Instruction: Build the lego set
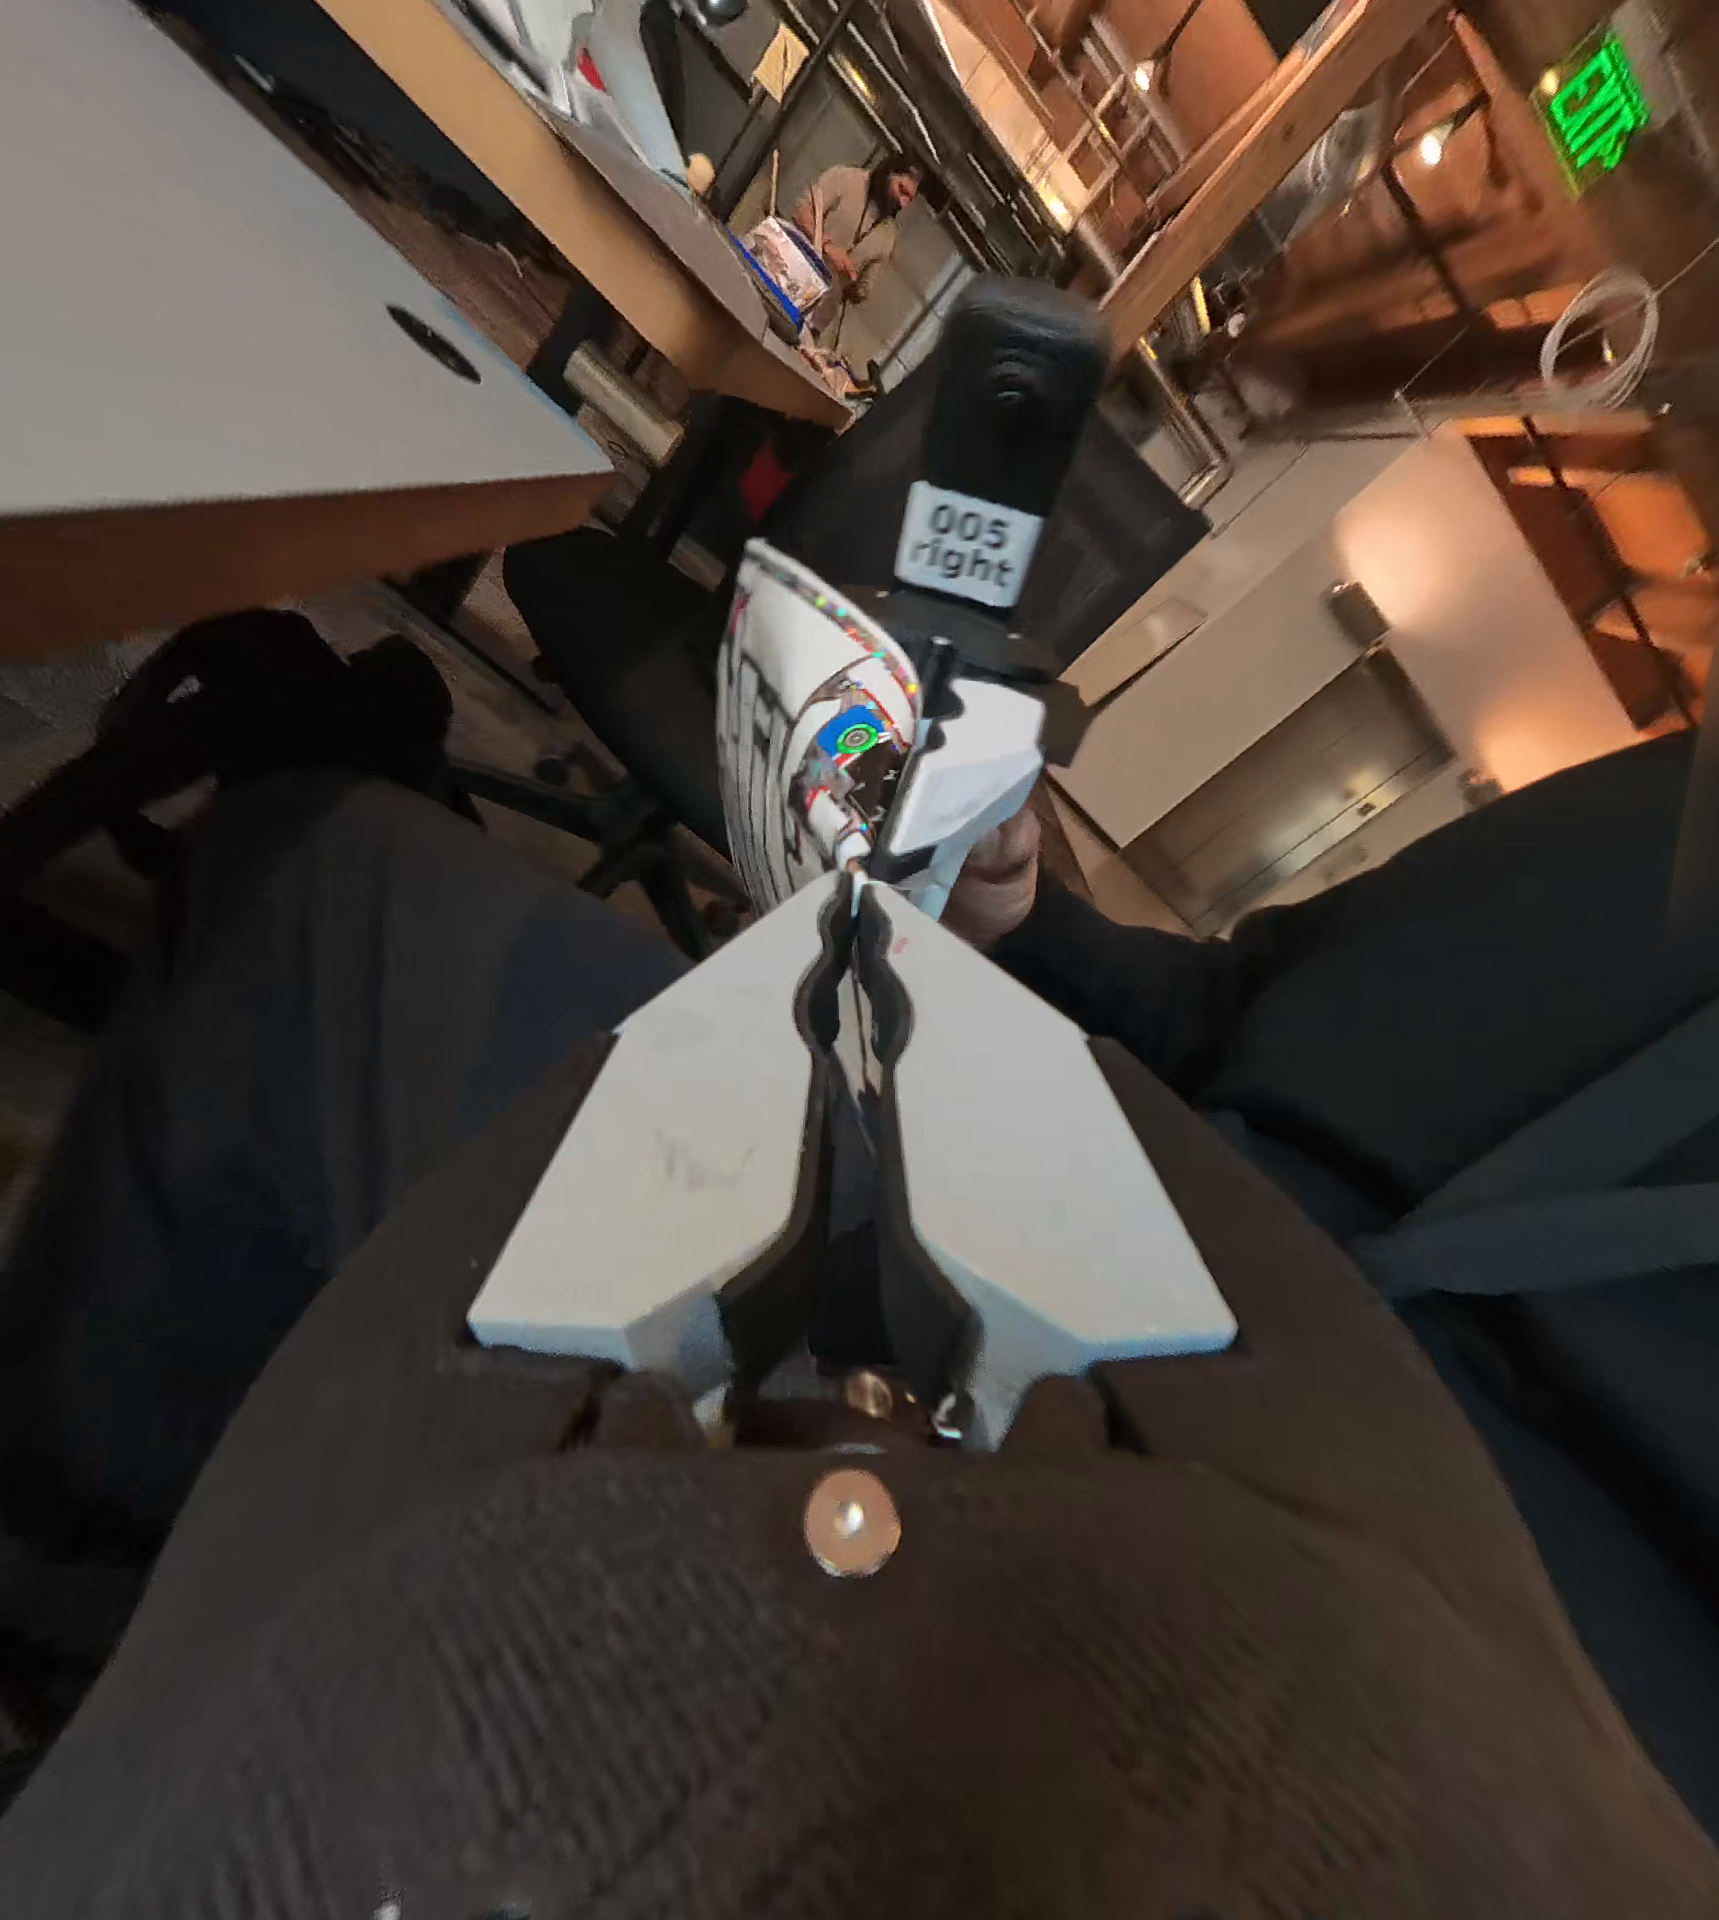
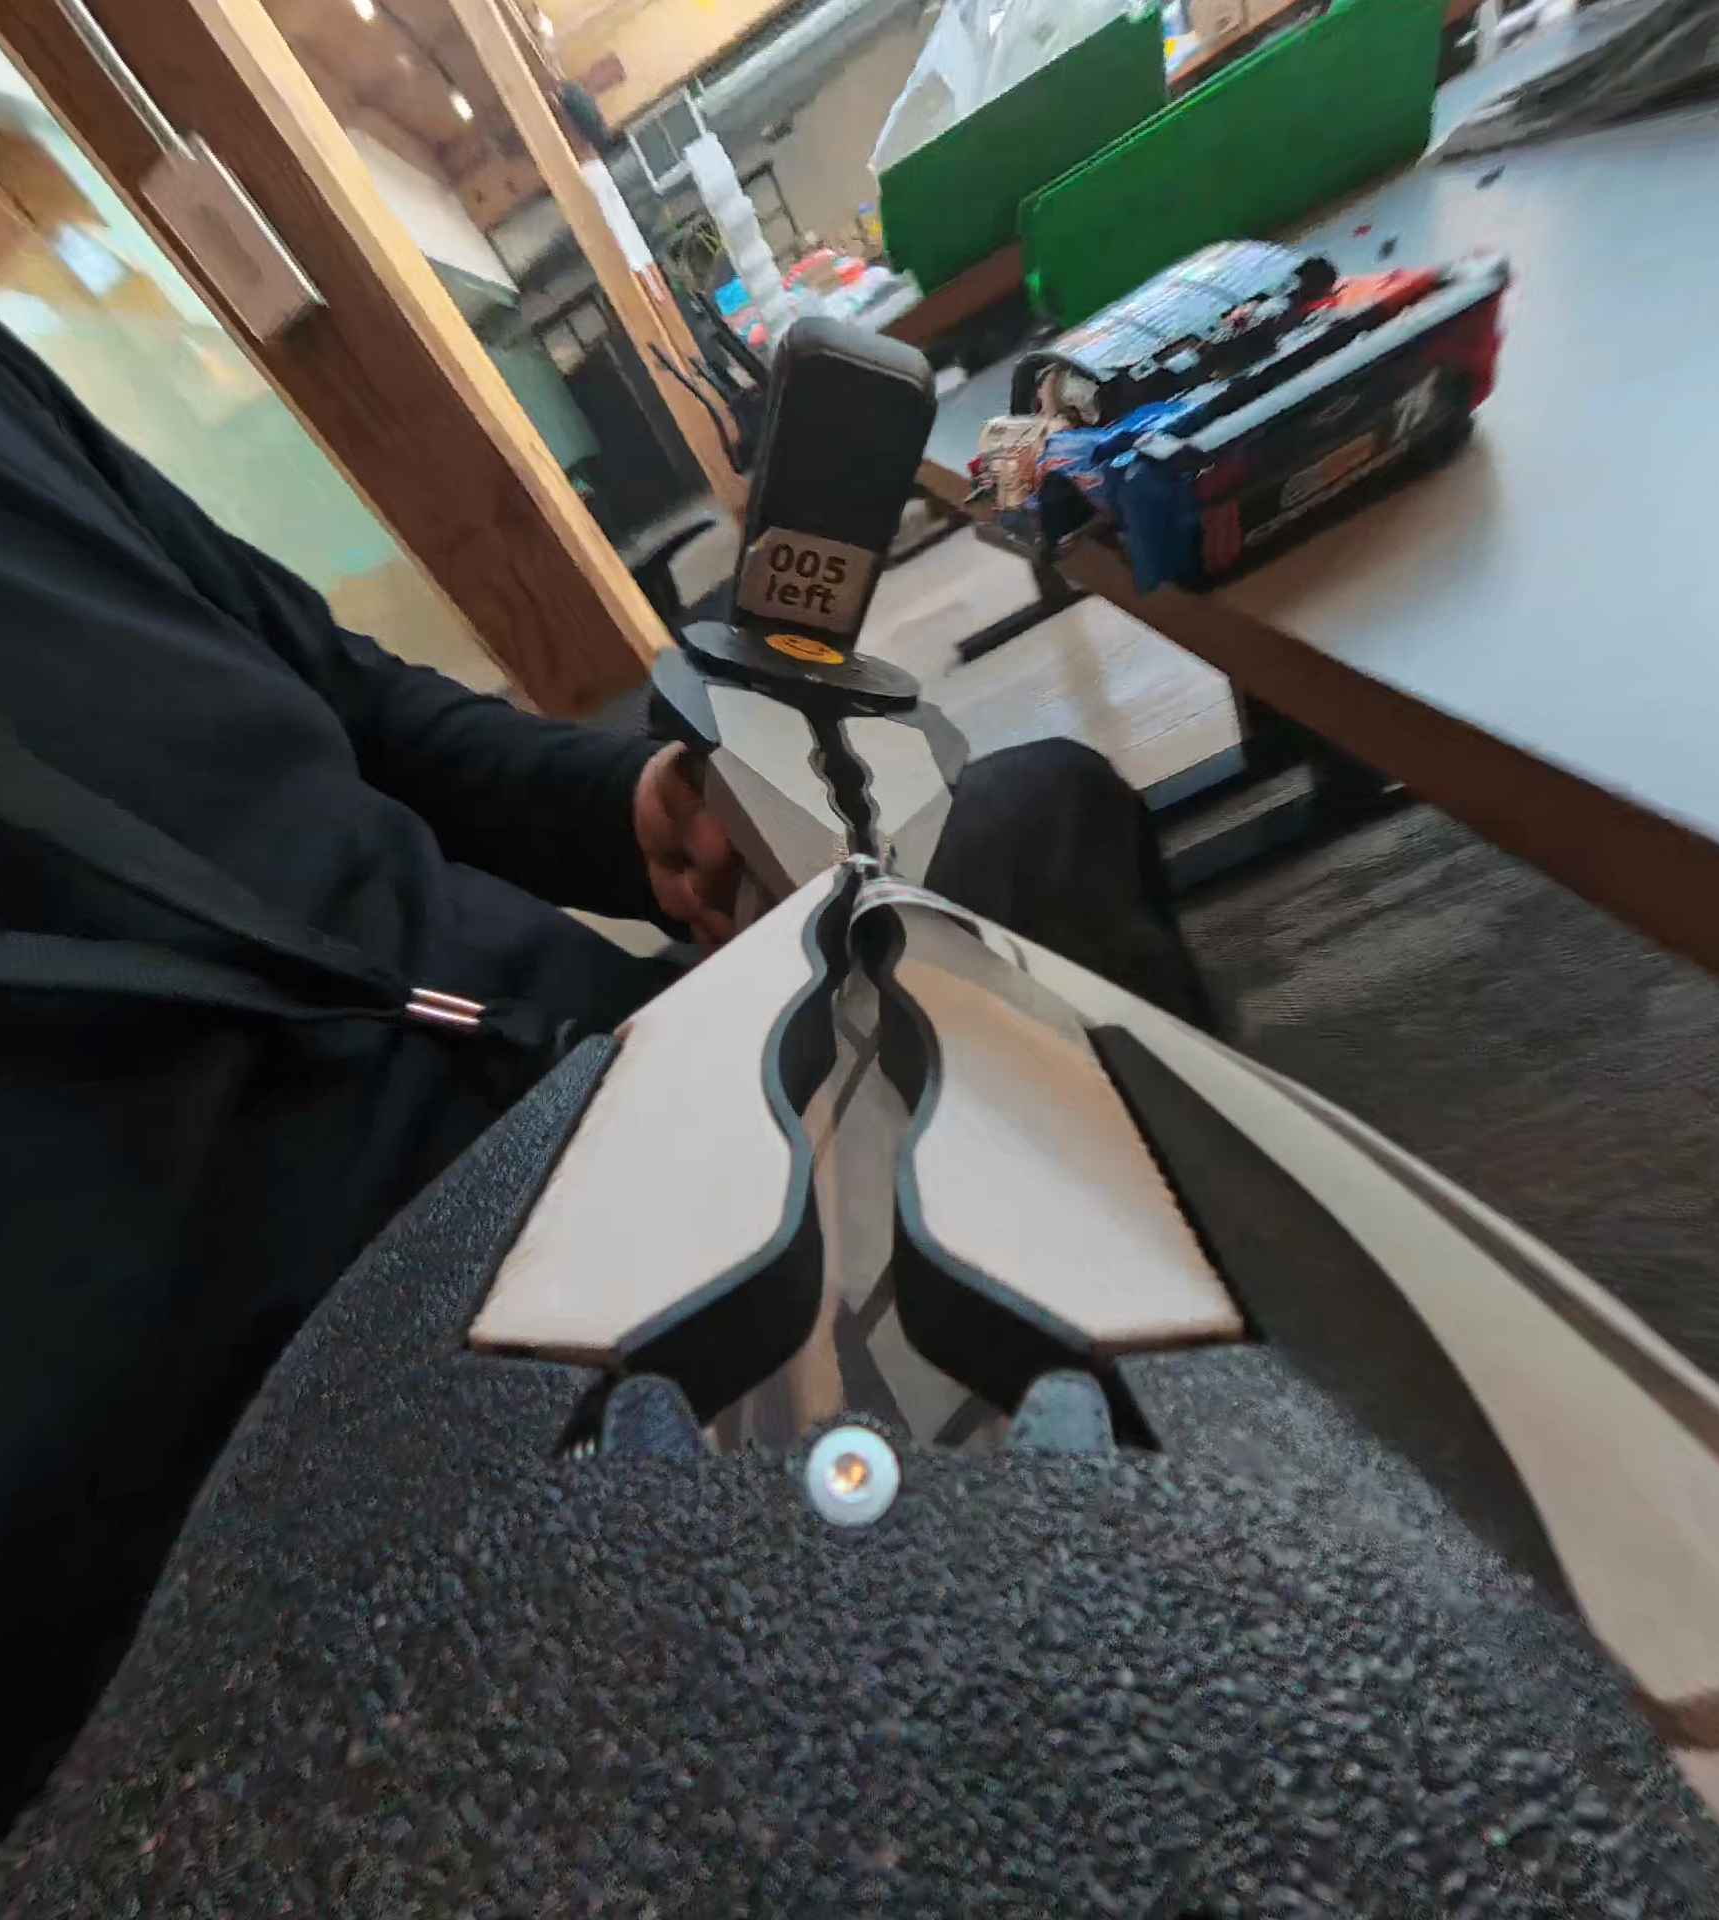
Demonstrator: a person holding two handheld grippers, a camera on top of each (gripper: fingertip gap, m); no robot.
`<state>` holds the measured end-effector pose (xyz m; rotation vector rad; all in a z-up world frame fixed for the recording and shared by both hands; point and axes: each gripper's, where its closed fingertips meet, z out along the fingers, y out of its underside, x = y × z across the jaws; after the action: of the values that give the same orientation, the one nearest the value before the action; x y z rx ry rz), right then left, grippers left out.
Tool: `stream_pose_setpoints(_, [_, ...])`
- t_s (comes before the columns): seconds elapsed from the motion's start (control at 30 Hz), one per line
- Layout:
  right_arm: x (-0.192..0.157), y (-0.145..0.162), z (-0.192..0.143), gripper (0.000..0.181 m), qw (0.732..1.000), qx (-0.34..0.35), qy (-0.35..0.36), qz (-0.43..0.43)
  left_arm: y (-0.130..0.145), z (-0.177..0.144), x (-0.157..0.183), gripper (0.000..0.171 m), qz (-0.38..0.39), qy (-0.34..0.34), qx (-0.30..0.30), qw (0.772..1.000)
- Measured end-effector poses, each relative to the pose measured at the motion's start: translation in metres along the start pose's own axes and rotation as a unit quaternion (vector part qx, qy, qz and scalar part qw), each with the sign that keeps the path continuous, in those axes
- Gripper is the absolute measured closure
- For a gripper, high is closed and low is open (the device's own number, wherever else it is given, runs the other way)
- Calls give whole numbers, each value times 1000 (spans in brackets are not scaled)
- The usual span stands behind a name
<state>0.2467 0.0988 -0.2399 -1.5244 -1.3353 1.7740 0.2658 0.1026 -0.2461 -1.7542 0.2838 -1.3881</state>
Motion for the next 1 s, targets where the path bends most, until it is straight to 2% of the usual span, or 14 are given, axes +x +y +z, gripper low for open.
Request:
stream_pose_setpoints(0.1, [-7, 17, 6, 181, 981, 37, -87, 169, 20, -7, 0, 171, -15, -17, -6, 1000])
stream_pose_setpoints(0.17, [-8, 28, 11, 181, 964, 48, -124, 232, 32, -12, -3, 171, -10, -31, -29, 999])
stream_pose_setpoints(0.27, [-4, 38, 17, 181, 968, 28, -118, 218, 41, -18, -9, 171, -30, -43, -43, 998])
stream_pose_setpoints(0.37, [-5, 48, 22, 181, 980, 4, -96, 172, 50, -22, -10, 171, -86, -17, -63, 994])
stream_pose_setpoints(0.5, [-5, 55, 26, 181, 974, 13, -107, 200, 57, -26, -9, 168, -130, 21, -78, 988])
stream_pose_setpoints(0.63, [-3, 59, 28, 181, 975, 5, -98, 199, 59, -30, -7, 157, -140, 44, -98, 984])
stream_pose_setpoints(0.8, [-2, 60, 29, 181, 977, 1, -92, 195, 58, -32, -7, 155, -148, 49, -104, 982])
stream_pose_setpoints(0.9, [0, 60, 28, 181, 976, 3, -90, 197, 53, -33, -15, 158, -155, 35, -86, 984])
stream_pose_setpoints(1.0, [-1, 61, 29, 181, 977, 1, -88, 194, 45, -36, -22, 169, -160, 18, -68, 985])
